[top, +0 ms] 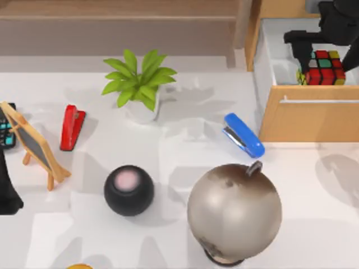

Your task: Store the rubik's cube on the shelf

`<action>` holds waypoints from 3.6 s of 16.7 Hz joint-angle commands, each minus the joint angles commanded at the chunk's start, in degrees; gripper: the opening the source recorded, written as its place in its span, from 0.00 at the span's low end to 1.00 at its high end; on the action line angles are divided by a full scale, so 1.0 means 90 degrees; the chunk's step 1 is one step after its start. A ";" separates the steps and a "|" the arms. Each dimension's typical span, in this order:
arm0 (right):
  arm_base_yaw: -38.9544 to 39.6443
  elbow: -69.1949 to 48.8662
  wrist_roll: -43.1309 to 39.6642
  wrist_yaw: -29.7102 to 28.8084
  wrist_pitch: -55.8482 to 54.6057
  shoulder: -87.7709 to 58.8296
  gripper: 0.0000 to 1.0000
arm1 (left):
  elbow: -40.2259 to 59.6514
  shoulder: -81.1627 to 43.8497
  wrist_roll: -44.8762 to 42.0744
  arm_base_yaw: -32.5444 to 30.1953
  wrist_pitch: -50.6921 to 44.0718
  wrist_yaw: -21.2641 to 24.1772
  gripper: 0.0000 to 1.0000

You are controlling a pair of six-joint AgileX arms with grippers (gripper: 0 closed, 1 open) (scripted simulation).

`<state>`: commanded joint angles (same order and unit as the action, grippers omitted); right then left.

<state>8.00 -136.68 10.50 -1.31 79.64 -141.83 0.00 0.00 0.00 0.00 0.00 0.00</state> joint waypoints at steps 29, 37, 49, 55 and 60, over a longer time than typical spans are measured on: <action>0.3997 0.5099 -0.1873 -0.4206 -1.3080 0.2153 0.00 | 0.0000 0.0000 0.0000 0.0000 0.0000 0.0000 1.00; 0.4212 0.6099 -0.1734 -0.5126 -1.5140 0.1274 0.00 | 0.0000 0.0000 0.0000 0.0000 0.0000 0.0000 1.00; 0.4187 0.5441 -0.1458 -0.5181 -1.5056 0.1267 0.00 | 0.0000 0.0000 0.0000 0.0000 0.0000 0.0000 1.00; 0.3789 0.3714 -0.1418 -0.5081 -1.4435 0.0742 0.00 | 0.0000 0.0000 0.0000 0.0000 0.0000 0.0000 1.00; 0.3443 0.3038 -0.1578 -0.4507 -1.3768 -0.0097 0.00 | 0.0000 0.0000 0.0000 0.0000 0.0000 0.0000 1.00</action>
<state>38.98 -109.34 -3.70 -41.87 -44.28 -142.70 0.00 0.00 0.00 0.00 0.00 0.00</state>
